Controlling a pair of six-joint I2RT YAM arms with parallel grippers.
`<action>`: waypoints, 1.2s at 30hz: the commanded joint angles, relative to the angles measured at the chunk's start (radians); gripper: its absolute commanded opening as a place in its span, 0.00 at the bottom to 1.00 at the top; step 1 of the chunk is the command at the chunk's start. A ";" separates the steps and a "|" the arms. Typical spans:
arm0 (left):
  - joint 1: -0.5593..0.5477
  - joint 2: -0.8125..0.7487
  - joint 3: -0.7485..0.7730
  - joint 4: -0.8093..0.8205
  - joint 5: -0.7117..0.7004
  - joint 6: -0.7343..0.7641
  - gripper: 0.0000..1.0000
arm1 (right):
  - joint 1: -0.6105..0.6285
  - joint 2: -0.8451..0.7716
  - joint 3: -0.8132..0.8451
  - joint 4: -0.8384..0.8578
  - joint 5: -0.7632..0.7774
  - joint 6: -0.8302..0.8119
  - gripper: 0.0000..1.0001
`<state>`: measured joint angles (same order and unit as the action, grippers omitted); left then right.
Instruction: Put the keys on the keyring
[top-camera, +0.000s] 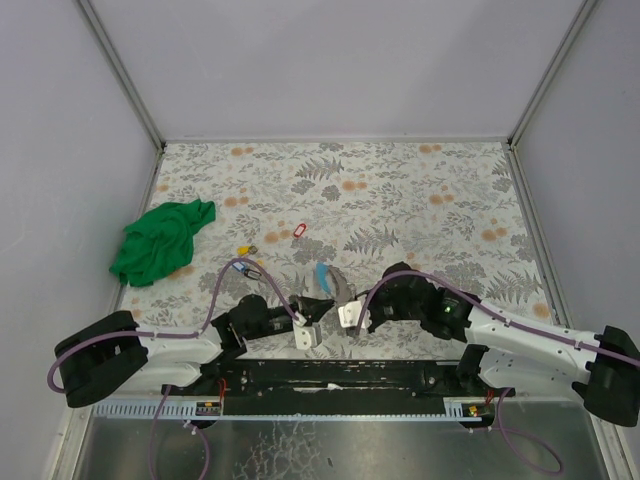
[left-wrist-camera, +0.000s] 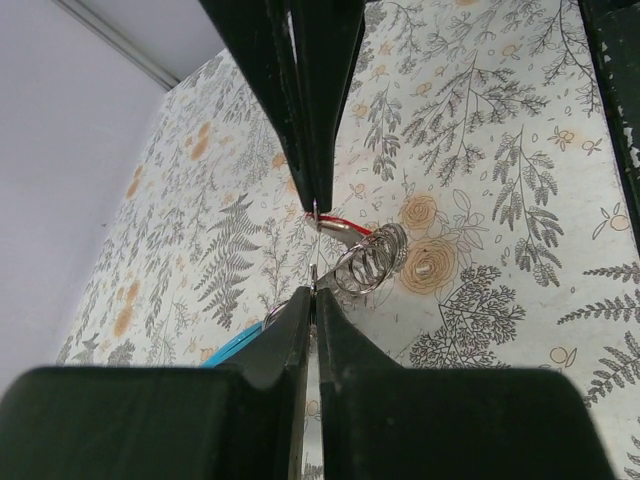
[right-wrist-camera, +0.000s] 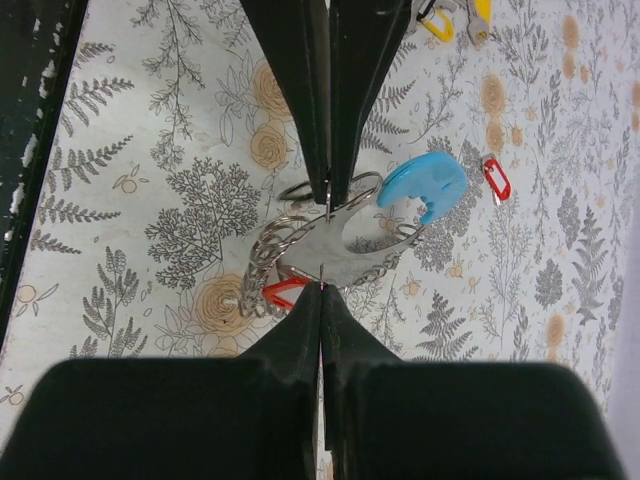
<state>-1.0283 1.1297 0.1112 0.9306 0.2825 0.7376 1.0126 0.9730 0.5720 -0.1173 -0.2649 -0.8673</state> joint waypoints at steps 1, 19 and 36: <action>-0.017 0.010 -0.007 0.122 0.001 0.029 0.00 | 0.029 0.020 -0.006 0.080 0.059 -0.030 0.00; -0.022 0.012 -0.002 0.115 0.013 0.031 0.00 | 0.094 0.056 -0.006 0.118 0.145 -0.041 0.00; -0.023 0.009 -0.001 0.111 0.017 0.027 0.00 | 0.121 0.068 0.004 0.115 0.176 -0.032 0.00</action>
<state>-1.0428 1.1404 0.1108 0.9375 0.2855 0.7471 1.1187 1.0538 0.5648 -0.0429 -0.1120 -0.8997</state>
